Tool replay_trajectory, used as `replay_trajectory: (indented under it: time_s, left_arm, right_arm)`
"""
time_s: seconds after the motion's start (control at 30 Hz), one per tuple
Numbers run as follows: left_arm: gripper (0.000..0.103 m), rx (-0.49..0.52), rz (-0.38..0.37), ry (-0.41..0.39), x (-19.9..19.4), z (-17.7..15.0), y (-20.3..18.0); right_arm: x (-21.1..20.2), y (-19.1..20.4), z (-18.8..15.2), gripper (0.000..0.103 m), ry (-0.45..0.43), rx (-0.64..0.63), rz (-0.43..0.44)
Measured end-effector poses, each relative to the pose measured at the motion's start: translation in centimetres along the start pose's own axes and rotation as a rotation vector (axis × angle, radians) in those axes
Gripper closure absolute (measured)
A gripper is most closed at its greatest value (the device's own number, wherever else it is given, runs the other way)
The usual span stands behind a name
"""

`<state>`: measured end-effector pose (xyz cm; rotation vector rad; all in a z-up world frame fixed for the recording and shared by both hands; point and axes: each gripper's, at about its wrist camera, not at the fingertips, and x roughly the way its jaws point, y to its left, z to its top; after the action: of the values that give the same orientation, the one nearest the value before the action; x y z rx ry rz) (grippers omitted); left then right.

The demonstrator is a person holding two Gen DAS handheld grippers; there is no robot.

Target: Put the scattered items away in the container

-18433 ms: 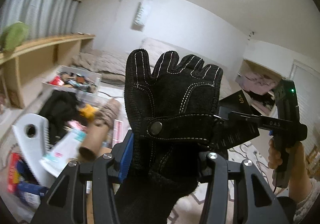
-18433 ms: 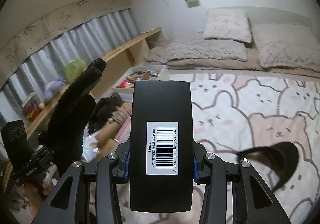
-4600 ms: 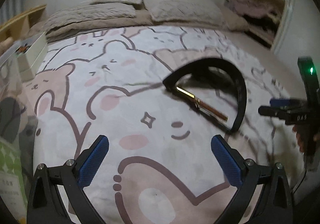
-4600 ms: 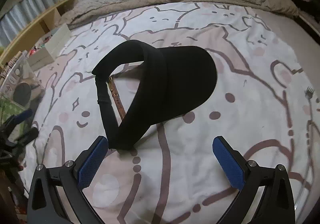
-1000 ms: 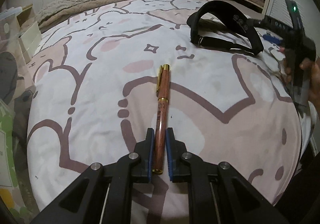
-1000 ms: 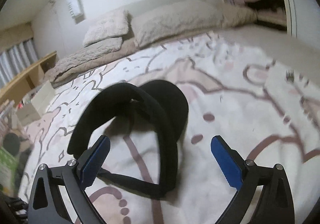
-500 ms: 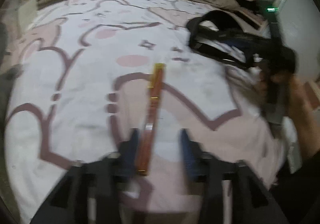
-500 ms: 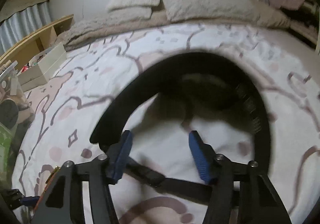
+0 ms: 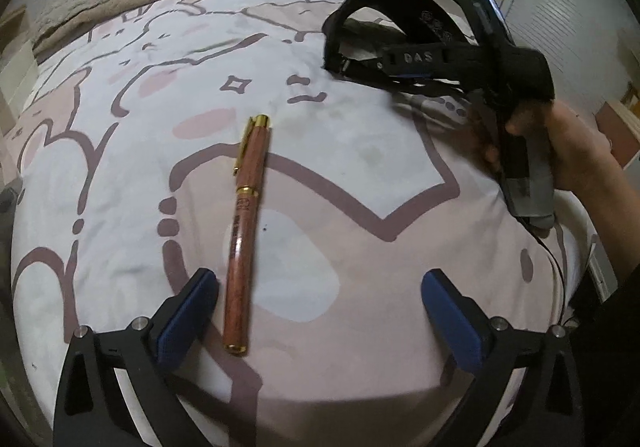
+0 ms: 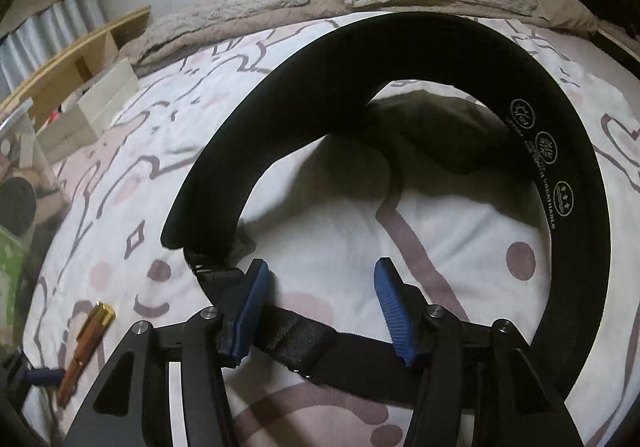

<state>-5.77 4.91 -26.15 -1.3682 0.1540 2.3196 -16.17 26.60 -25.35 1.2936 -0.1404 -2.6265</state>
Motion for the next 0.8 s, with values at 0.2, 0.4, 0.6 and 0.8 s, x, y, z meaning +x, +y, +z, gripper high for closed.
replay_trajectory:
  time_s: [0.2, 0.4, 0.6, 0.8]
  left_arm:
    - [0.000, -0.066, 0.069, -0.019, -0.3, 0.6, 2.6]
    - [0.000, -0.063, 0.153, -0.036, 0.8, 0.7, 3.9]
    - [0.000, -0.055, 0.151, -0.047, 0.9, 0.5, 4.0]
    - [0.000, -0.064, 0.164, -0.054, 1.1, 0.6, 3.8]
  right_arm:
    - [-0.9, 0.1, -1.2, 0.047, 0.018, -0.062, -0.005]
    - [-1.9, 0.3, -2.0, 0.047, 0.027, -0.102, -0.007]
    - [-3.0, 0.4, -3.2, 0.047, 0.027, -0.136, -0.016]
    - [-3.9, 0.3, -4.2, 0.046, 0.030, -0.138, 0.017]
